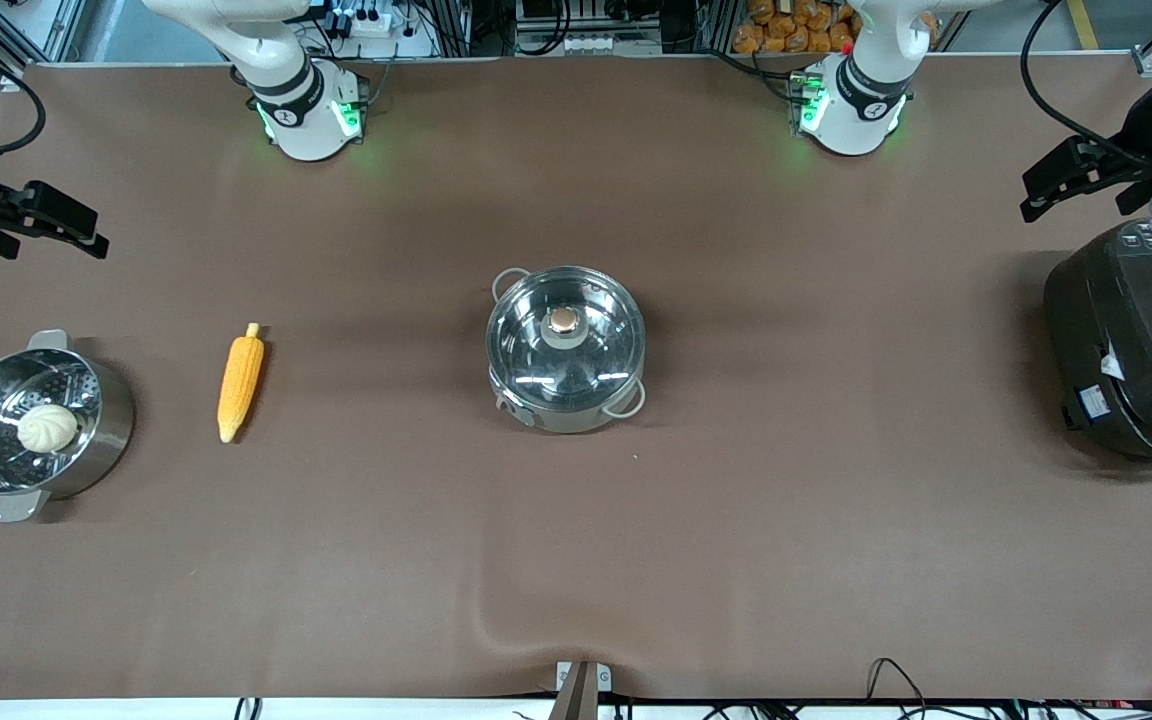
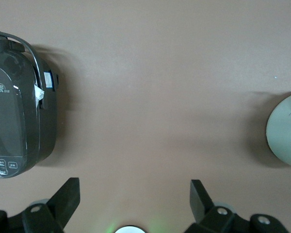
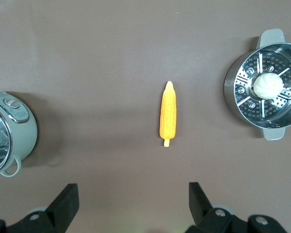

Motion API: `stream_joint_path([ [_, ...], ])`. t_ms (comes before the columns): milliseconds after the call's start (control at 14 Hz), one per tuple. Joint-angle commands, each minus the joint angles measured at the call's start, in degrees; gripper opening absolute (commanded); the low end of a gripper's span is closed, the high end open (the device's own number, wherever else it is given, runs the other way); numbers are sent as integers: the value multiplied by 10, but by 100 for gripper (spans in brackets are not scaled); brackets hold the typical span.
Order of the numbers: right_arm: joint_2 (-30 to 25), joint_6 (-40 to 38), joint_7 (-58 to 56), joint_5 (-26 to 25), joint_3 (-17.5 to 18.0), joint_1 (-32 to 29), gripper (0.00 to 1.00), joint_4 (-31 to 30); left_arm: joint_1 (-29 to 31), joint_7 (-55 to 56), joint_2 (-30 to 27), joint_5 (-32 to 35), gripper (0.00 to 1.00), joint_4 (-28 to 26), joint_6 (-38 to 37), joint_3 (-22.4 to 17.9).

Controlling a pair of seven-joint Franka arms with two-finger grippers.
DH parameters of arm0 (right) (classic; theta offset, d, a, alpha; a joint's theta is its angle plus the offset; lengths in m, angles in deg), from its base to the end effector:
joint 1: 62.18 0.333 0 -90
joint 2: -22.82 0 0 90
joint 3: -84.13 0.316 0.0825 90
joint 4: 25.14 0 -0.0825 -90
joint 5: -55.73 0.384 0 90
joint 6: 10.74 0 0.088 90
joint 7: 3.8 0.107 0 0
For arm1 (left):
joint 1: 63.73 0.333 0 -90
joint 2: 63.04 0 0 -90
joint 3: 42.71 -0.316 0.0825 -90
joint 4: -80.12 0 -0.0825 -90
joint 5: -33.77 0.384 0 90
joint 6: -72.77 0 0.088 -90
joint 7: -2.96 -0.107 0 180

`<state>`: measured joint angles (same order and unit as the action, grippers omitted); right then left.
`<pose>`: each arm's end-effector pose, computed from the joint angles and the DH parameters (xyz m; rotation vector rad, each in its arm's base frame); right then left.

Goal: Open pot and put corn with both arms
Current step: 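Reach the left gripper to the lid knob while the right gripper reaches the corn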

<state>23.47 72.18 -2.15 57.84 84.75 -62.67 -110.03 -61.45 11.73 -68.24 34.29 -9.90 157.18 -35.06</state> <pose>0.5455 0.0055 0.6493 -3.1045 0.0354 0.0719 0.5135 -0.0509 0.6640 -3.1182 -0.0948 0.0083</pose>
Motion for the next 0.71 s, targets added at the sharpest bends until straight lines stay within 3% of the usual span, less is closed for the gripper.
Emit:
stream_joint_path([
  [0, 1, -7, -6, 7, 1, -4, 100, 10, 3, -11, 5, 2, 100, 14, -5, 1],
  [286, 1, -3, -5, 8, 1, -4, 100, 10, -2, -12, 15, 9, 100, 15, -6, 1],
  [429, 1, -4, -4, 7, 1, -4, 100, 10, -8, -12, 54, 9, 100, 44, -6, 8],
  [643, 1, -6, -3, 7, 1, -5, 100, 10, -47, -4, 91, 3, 100, 47, 17, 45],
])
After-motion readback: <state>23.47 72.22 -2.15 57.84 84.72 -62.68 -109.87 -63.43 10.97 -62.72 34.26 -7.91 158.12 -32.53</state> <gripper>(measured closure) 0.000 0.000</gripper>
